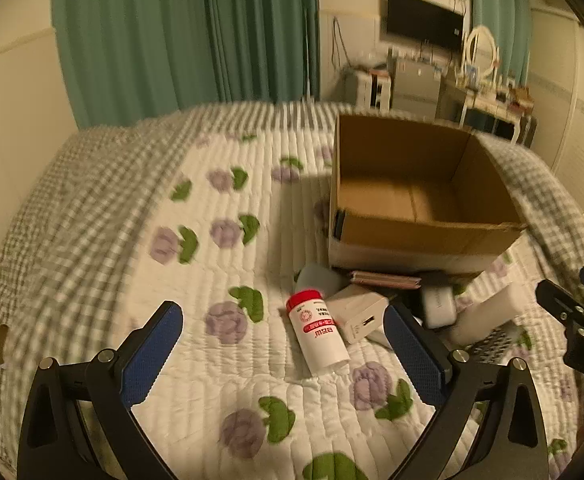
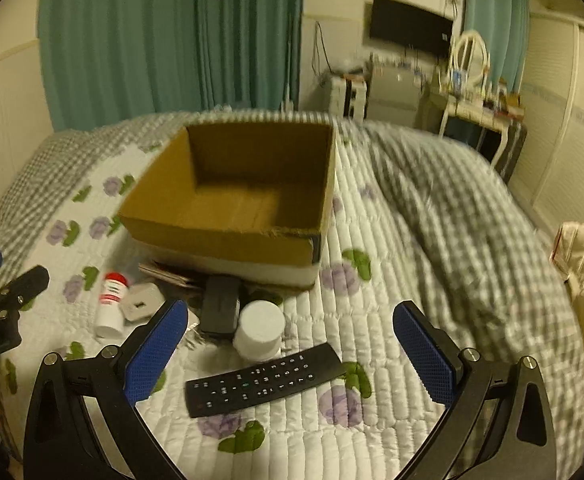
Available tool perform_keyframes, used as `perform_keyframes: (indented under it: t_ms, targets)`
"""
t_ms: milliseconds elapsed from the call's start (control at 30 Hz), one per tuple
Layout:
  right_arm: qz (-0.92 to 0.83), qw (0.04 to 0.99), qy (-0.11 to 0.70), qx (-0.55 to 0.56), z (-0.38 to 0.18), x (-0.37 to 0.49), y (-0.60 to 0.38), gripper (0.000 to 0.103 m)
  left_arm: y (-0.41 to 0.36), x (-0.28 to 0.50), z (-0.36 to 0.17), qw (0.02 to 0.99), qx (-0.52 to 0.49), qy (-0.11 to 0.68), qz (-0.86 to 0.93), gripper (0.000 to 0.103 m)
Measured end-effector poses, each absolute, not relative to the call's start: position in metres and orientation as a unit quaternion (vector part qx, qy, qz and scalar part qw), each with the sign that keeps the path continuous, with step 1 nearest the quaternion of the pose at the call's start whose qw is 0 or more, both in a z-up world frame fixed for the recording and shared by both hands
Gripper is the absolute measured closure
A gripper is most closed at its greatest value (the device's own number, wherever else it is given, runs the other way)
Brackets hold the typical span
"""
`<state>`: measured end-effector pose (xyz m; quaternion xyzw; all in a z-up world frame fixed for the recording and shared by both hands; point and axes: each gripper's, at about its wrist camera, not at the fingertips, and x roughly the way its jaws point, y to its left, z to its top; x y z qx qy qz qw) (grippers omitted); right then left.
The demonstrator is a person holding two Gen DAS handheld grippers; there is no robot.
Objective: Organize rigid objects
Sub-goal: 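Grasp the pill bottle with the left tool while the right tool grasps the white cup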
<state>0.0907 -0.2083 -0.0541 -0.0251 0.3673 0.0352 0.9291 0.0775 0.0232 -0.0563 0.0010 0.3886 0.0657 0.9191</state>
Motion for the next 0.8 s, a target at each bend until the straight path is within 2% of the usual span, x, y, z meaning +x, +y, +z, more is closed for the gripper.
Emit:
perform_keyframes:
  t_ms: [100, 167, 267, 333, 400, 533, 600, 667, 700, 767, 800]
  targets:
    - [0.029, 0.919, 0.393, -0.020, -0.076, 0.106, -0.212, 0.000, 0.022, 0.098, -0.074, 0.909, 0.001, 0.411, 0.070, 0.002]
    - [0.038, 0.912, 0.408, -0.014, -0.090, 0.112, -0.212, 0.006, 0.020, 0.108, -0.085, 0.903, 0.005, 0.424, 0.071, 0.003]
    - [0.057, 0.904, 0.423, -0.011, -0.106, 0.117, -0.205, 0.013, 0.017, 0.118, -0.101, 0.893, 0.013, 0.445, 0.064, 0.010]
    - [0.069, 0.899, 0.432, -0.016, -0.114, 0.122, -0.198, 0.025, 0.016, 0.119, -0.111, 0.887, 0.016, 0.457, 0.061, 0.011]
    - [0.079, 0.895, 0.439, -0.011, -0.119, 0.126, -0.194, 0.034, 0.016, 0.120, -0.121, 0.879, 0.018, 0.473, 0.060, 0.016]
    - [0.088, 0.895, 0.438, -0.001, -0.122, 0.130, -0.189, 0.070, 0.012, 0.124, -0.133, 0.870, 0.010, 0.492, 0.031, 0.020]
    - [0.088, 0.896, 0.434, -0.010, -0.120, 0.129, -0.185, 0.071, 0.006, 0.126, -0.135, 0.870, 0.013, 0.493, 0.017, 0.025]
    - [0.089, 0.897, 0.432, -0.018, -0.117, 0.128, -0.182, 0.071, 0.002, 0.129, -0.137, 0.866, 0.004, 0.499, -0.010, 0.040]
    - [0.090, 0.898, 0.431, -0.020, -0.116, 0.128, -0.181, 0.071, 0.001, 0.128, -0.137, 0.866, 0.005, 0.500, -0.010, 0.041]
    - [0.091, 0.898, 0.430, -0.022, -0.115, 0.127, -0.181, 0.071, 0.000, 0.124, -0.135, 0.868, 0.016, 0.496, -0.011, 0.053]
    - [0.092, 0.898, 0.429, -0.022, -0.113, 0.127, -0.181, 0.071, 0.001, 0.122, -0.133, 0.869, 0.014, 0.495, -0.013, 0.055]
